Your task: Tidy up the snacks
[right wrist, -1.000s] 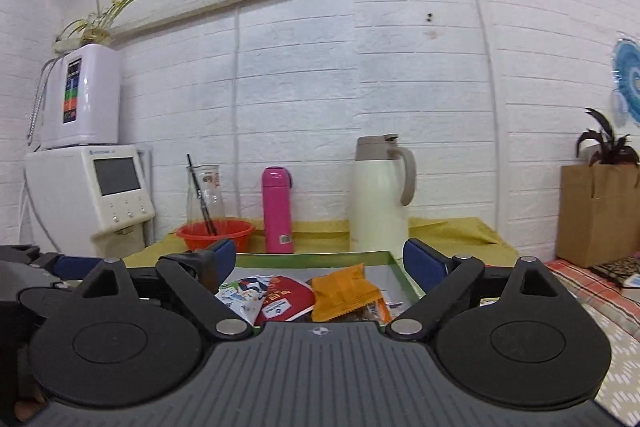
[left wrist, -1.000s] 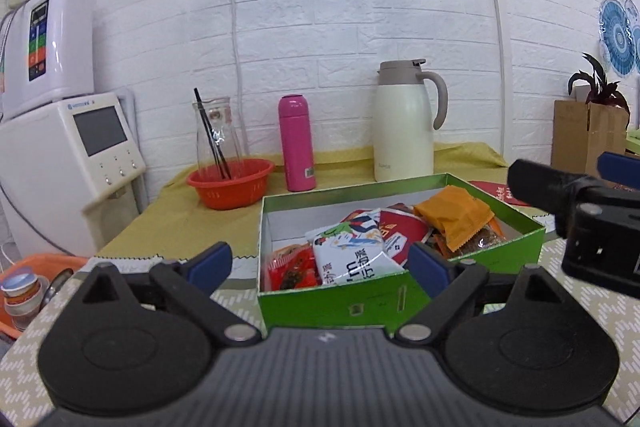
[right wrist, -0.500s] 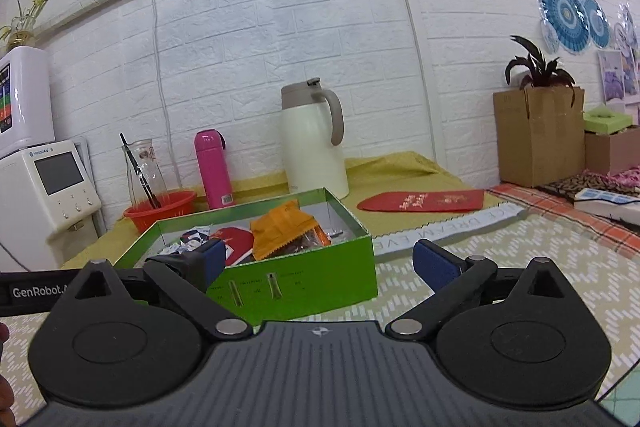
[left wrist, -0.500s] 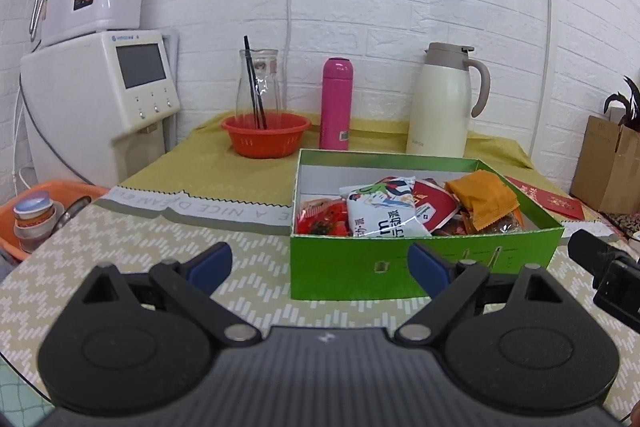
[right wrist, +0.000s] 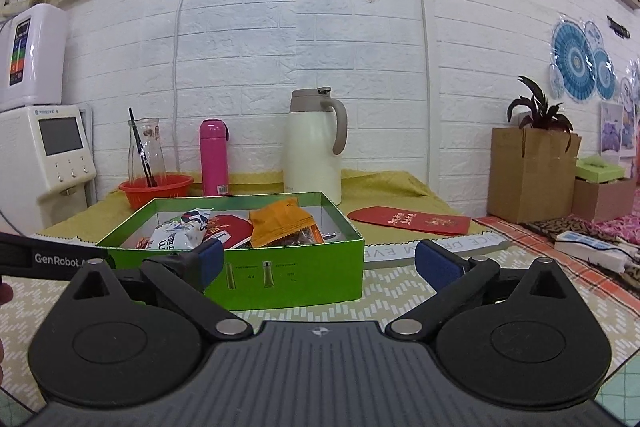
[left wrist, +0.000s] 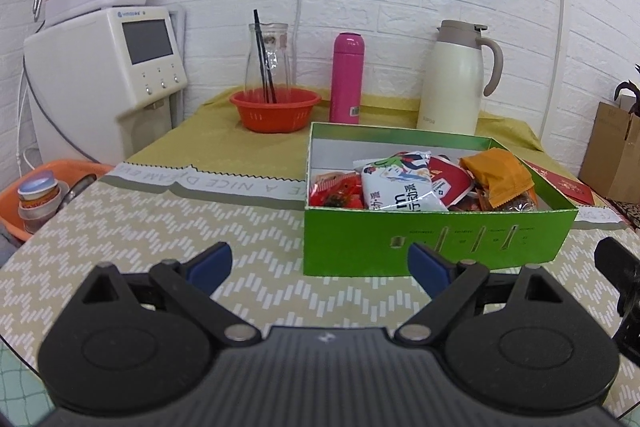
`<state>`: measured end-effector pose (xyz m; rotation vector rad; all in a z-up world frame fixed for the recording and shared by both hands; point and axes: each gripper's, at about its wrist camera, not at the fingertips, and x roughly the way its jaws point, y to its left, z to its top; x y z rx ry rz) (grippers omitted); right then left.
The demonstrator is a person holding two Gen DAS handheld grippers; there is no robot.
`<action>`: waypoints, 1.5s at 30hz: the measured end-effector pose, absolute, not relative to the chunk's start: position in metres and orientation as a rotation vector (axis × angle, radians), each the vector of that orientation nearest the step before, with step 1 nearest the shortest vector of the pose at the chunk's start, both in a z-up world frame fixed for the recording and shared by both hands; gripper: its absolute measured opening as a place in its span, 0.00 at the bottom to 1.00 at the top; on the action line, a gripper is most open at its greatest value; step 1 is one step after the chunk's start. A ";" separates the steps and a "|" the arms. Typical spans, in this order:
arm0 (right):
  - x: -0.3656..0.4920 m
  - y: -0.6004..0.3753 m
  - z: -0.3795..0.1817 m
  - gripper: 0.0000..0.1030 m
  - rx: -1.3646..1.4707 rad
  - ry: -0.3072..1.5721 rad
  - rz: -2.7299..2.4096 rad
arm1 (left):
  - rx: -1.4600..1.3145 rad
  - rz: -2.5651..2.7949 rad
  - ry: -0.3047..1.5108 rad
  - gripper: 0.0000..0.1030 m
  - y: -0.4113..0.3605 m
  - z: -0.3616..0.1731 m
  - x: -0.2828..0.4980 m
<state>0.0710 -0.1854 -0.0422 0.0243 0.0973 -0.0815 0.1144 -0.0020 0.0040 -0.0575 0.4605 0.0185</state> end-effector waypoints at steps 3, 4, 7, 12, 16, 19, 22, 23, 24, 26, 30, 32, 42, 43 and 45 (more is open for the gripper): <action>0.070 -0.181 -0.044 1.00 0.003 0.112 -0.036 | -0.030 0.009 0.458 0.87 -0.004 0.004 0.113; 0.070 -0.180 -0.044 1.00 0.000 0.117 -0.022 | -0.016 0.006 0.455 0.87 -0.006 0.004 0.112; 0.070 -0.179 -0.044 1.00 0.002 0.128 -0.007 | 0.004 -0.015 0.445 0.87 -0.008 0.005 0.110; 0.071 -0.181 -0.046 1.00 0.024 0.140 -0.029 | 0.010 -0.012 0.445 0.87 -0.008 0.006 0.110; 0.072 -0.183 -0.048 1.00 0.035 0.154 -0.037 | 0.015 -0.012 0.445 0.87 -0.008 0.006 0.109; 0.072 -0.181 -0.048 1.00 0.030 0.159 -0.033 | 0.023 -0.017 0.446 0.87 -0.009 0.006 0.109; 0.071 -0.180 -0.049 1.00 0.025 0.161 -0.024 | 0.026 -0.014 0.444 0.87 -0.009 0.005 0.108; 0.071 -0.179 -0.049 1.00 0.023 0.161 -0.023 | 0.027 -0.008 0.445 0.87 -0.009 0.004 0.109; 0.070 -0.179 -0.049 1.00 0.023 0.162 -0.020 | 0.029 -0.003 0.446 0.87 -0.010 0.004 0.109; 0.071 -0.179 -0.049 1.00 0.025 0.167 -0.017 | 0.033 0.000 0.443 0.87 -0.010 0.004 0.108; 0.071 -0.180 -0.050 1.00 0.031 0.172 -0.016 | 0.025 -0.012 0.448 0.87 -0.010 0.004 0.108; 0.071 -0.180 -0.050 1.00 0.030 0.173 -0.016 | 0.023 -0.009 0.448 0.87 -0.009 0.004 0.108; 0.070 -0.178 -0.051 1.00 0.025 0.181 -0.006 | 0.036 -0.008 0.445 0.87 -0.011 0.004 0.107; 0.070 -0.178 -0.051 1.00 0.025 0.182 -0.005 | 0.037 -0.008 0.447 0.87 -0.012 0.004 0.107; 0.070 -0.178 -0.052 1.00 0.025 0.184 -0.006 | 0.043 -0.008 0.450 0.87 -0.013 0.004 0.108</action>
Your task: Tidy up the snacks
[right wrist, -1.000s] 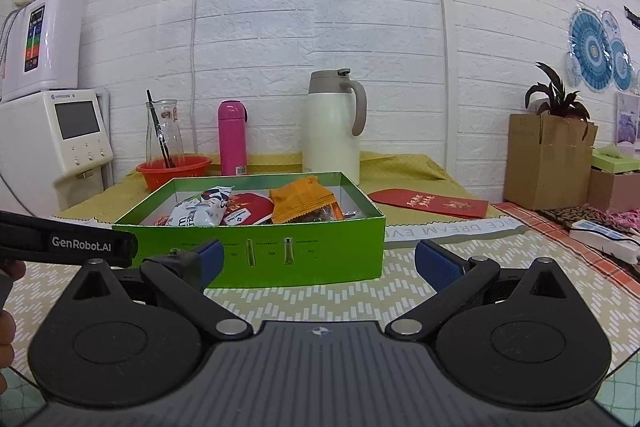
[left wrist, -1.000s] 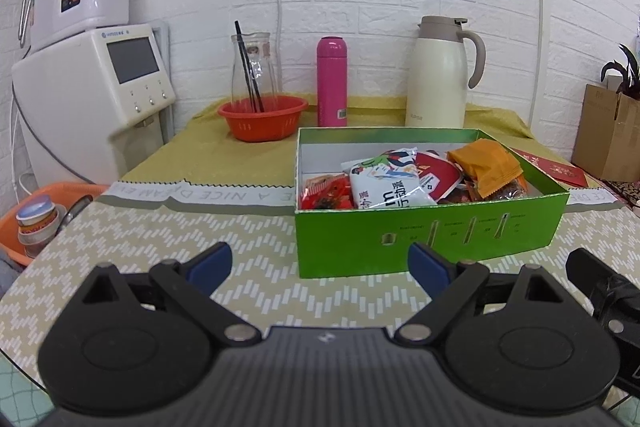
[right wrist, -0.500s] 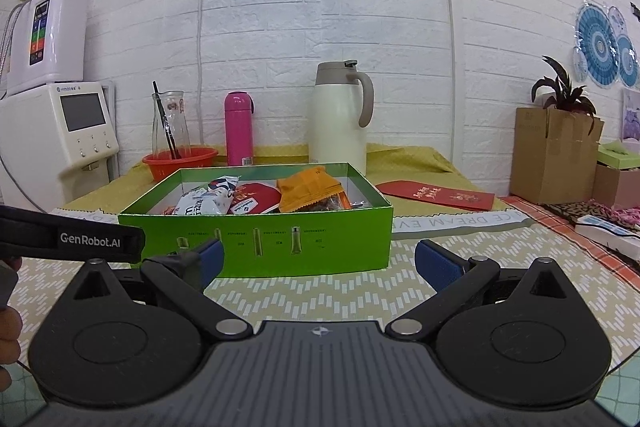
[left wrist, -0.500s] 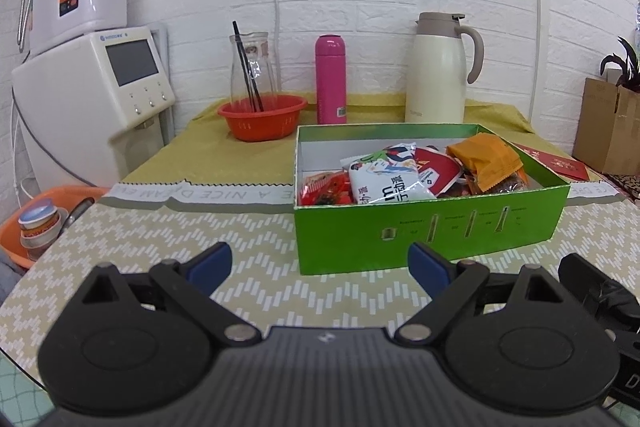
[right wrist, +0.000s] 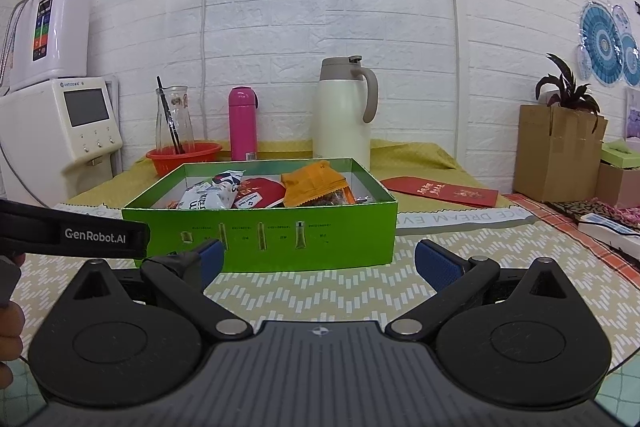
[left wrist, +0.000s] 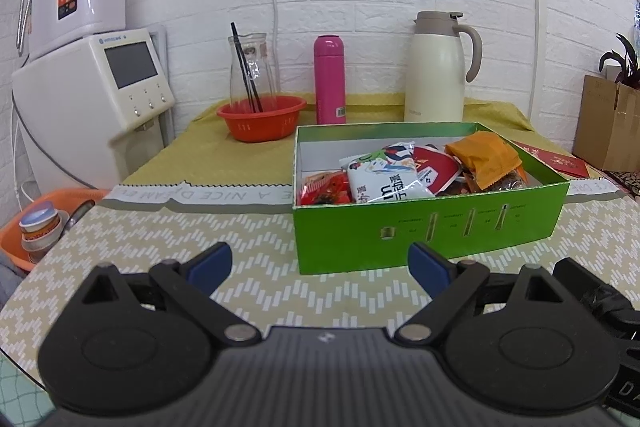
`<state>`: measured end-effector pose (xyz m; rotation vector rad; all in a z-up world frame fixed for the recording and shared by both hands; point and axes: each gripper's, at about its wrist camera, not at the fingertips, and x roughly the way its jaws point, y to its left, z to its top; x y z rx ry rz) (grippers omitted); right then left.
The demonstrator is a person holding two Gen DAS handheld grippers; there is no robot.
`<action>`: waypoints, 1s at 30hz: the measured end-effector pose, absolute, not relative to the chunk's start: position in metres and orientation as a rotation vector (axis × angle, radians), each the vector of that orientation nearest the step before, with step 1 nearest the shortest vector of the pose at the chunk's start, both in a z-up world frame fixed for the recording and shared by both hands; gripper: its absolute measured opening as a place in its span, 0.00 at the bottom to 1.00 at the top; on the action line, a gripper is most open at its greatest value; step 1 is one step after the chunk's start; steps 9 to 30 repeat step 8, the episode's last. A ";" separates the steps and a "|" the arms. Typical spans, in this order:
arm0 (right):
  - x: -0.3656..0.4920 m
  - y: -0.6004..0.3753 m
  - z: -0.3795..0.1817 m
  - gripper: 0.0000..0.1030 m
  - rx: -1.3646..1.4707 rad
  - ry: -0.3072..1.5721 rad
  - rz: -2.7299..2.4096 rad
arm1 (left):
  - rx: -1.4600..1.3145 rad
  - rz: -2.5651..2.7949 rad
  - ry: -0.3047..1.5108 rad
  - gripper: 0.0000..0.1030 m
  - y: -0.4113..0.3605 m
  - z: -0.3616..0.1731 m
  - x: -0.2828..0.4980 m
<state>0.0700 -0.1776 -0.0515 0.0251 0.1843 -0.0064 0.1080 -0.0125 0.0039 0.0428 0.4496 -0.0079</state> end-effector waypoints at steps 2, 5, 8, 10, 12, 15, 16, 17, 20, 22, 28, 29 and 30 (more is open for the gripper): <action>0.070 -0.177 -0.051 1.00 0.026 0.185 -0.008 | 0.044 -0.012 0.456 0.87 -0.013 0.004 0.109; 0.070 -0.178 -0.051 1.00 0.028 0.187 -0.011 | 0.042 -0.012 0.460 0.87 -0.013 0.004 0.109; 0.070 -0.178 -0.052 1.00 0.030 0.190 -0.011 | 0.041 -0.013 0.462 0.87 -0.013 0.003 0.109; 0.070 -0.178 -0.052 1.00 0.030 0.190 -0.011 | 0.041 -0.013 0.462 0.87 -0.013 0.003 0.109; 0.070 -0.178 -0.052 1.00 0.030 0.190 -0.011 | 0.041 -0.013 0.462 0.87 -0.013 0.003 0.109; 0.070 -0.178 -0.052 1.00 0.030 0.190 -0.011 | 0.041 -0.013 0.462 0.87 -0.013 0.003 0.109; 0.070 -0.178 -0.052 1.00 0.030 0.190 -0.011 | 0.041 -0.013 0.462 0.87 -0.013 0.003 0.109; 0.070 -0.178 -0.052 1.00 0.030 0.190 -0.011 | 0.041 -0.013 0.462 0.87 -0.013 0.003 0.109; 0.070 -0.178 -0.052 1.00 0.030 0.190 -0.011 | 0.041 -0.013 0.462 0.87 -0.013 0.003 0.109; 0.070 -0.178 -0.052 1.00 0.030 0.190 -0.011 | 0.041 -0.013 0.462 0.87 -0.013 0.003 0.109; 0.070 -0.178 -0.052 1.00 0.030 0.190 -0.011 | 0.041 -0.013 0.462 0.87 -0.013 0.003 0.109; 0.070 -0.178 -0.052 1.00 0.030 0.190 -0.011 | 0.041 -0.013 0.462 0.87 -0.013 0.003 0.109; 0.070 -0.178 -0.052 1.00 0.030 0.190 -0.011 | 0.041 -0.013 0.462 0.87 -0.013 0.003 0.109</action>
